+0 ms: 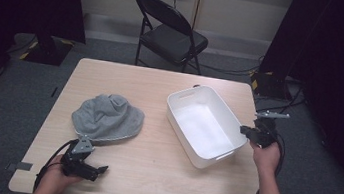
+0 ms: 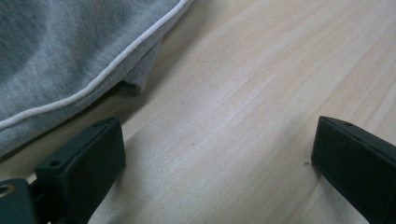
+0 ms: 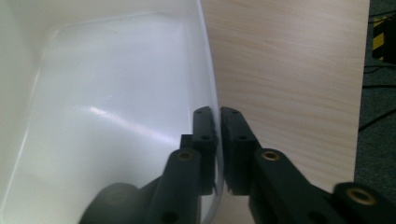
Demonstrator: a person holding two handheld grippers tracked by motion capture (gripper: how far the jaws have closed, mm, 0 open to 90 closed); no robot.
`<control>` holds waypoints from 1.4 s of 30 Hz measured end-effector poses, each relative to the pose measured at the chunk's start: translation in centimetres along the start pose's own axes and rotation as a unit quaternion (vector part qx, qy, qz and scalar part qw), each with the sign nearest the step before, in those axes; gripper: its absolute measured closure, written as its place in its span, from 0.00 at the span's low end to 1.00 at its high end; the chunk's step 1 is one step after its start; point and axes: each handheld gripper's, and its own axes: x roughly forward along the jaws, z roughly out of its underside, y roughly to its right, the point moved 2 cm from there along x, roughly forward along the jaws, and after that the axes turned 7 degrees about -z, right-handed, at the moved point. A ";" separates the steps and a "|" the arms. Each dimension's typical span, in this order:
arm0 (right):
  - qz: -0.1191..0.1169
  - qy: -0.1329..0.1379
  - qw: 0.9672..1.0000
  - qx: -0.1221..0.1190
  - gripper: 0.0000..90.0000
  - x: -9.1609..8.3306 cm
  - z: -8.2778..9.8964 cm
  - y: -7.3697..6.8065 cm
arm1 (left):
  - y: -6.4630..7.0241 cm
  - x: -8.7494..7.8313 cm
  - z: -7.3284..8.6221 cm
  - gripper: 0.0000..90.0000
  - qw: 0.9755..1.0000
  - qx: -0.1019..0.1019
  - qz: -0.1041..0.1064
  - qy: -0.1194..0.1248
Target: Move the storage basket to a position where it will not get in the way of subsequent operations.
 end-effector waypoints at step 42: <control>-0.134 -0.003 0.988 -0.074 0.54 1.1 0.1 -15.6 | 0.0 0.0 0.0 0.03 1.000 0.000 0.000 0.000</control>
